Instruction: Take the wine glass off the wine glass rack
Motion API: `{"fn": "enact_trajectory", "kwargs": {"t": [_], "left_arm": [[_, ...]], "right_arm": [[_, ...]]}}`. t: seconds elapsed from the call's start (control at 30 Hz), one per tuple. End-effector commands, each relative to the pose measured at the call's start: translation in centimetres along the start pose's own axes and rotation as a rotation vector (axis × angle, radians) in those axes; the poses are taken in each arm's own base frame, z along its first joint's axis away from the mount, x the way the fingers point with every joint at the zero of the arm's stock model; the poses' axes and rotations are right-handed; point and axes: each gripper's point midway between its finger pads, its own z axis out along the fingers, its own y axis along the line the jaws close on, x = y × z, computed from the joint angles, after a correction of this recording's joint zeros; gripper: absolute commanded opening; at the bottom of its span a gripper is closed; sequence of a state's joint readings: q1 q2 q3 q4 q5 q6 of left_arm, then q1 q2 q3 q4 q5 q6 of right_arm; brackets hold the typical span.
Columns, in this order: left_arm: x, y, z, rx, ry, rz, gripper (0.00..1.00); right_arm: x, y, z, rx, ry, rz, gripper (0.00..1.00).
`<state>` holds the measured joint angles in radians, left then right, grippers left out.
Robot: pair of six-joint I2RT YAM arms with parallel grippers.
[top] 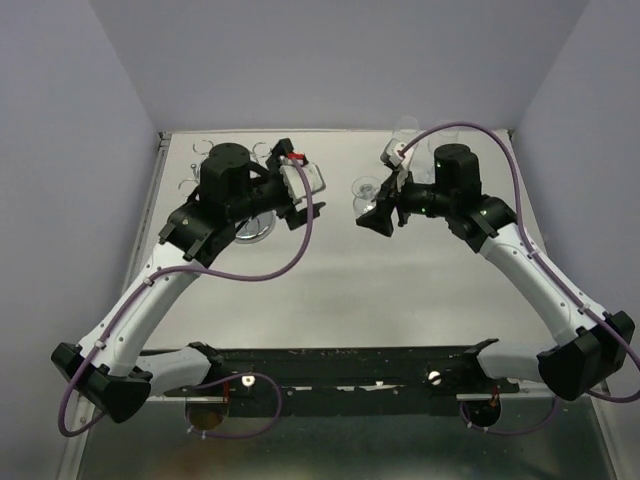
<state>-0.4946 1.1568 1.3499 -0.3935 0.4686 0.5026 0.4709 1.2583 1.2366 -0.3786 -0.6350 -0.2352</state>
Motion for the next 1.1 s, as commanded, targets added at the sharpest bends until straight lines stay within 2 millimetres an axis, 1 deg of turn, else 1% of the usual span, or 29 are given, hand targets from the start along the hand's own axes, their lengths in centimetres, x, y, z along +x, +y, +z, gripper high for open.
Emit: {"fn": "enact_trajectory", "kwargs": {"t": [0.0, 0.07, 0.13, 0.23, 0.3, 0.4, 0.43, 0.53, 0.6, 0.63, 0.7, 0.8, 0.9, 0.97, 1.07], "left_arm": [[0.8, -2.5, 0.9, 0.045, 0.095, 0.189, 0.99], [1.1, -2.8, 1.2, 0.04, 0.121, 0.221, 0.98], [1.4, -2.7, 1.6, 0.026, 0.15, 0.245, 0.96], [1.5, -2.4, 2.0, 0.035, 0.181, 0.312, 0.91], [1.2, -2.3, 2.4, 0.043, 0.169, 0.36, 0.87], [1.5, -2.7, 3.3, 0.07, 0.128, 0.446, 0.82], [1.6, -3.1, 3.5, 0.085, 0.117, 0.461, 0.78], [1.7, -4.1, 3.9, 0.122, 0.081, 0.446, 0.72], [0.7, -4.7, 3.9, 0.143, 0.04, 0.393, 0.68], [0.4, -5.4, 4.0, 0.176, 0.015, 0.372, 0.66], [0.3, -6.0, 4.3, 0.195, -0.013, 0.352, 0.62], [0.7, -5.9, 5.4, 0.162, -0.042, 0.34, 0.6], [0.5, -5.7, 6.3, 0.157, -0.062, 0.326, 0.6], [0.7, -5.9, 6.9, 0.175, -0.058, 0.323, 0.59], [0.8, -5.3, 7.8, 0.168, -0.031, 0.29, 0.58]], "right_arm": [[1.6, 0.2, 1.3, -0.054, 0.059, 0.153, 0.01], [1.7, 0.6, 2.0, -0.128, 0.065, 0.198, 0.01], [1.3, 0.6, 2.4, -0.157, 0.06, 0.213, 0.01], [1.1, 1.3, 2.7, -0.225, 0.053, 0.251, 0.01], [1.2, 1.5, 2.9, -0.256, 0.061, 0.307, 0.01], [1.4, 1.2, 3.0, -0.269, 0.072, 0.398, 0.01], [1.3, 1.1, 3.0, -0.279, 0.072, 0.423, 0.01], [0.7, 1.1, 2.8, -0.295, 0.071, 0.458, 0.01], [0.3, 1.3, 2.7, -0.292, 0.072, 0.495, 0.01], [0.1, 1.4, 2.5, -0.29, 0.074, 0.507, 0.01], [0.4, 1.4, 2.4, -0.284, 0.089, 0.522, 0.01], [0.4, 1.6, 2.4, -0.301, 0.107, 0.537, 0.01], [0.1, 1.7, 2.5, -0.325, 0.105, 0.555, 0.01], [0.2, 2.1, 2.6, -0.353, 0.111, 0.574, 0.01], [0.2, 2.1, 2.6, -0.358, 0.111, 0.571, 0.01]]}}
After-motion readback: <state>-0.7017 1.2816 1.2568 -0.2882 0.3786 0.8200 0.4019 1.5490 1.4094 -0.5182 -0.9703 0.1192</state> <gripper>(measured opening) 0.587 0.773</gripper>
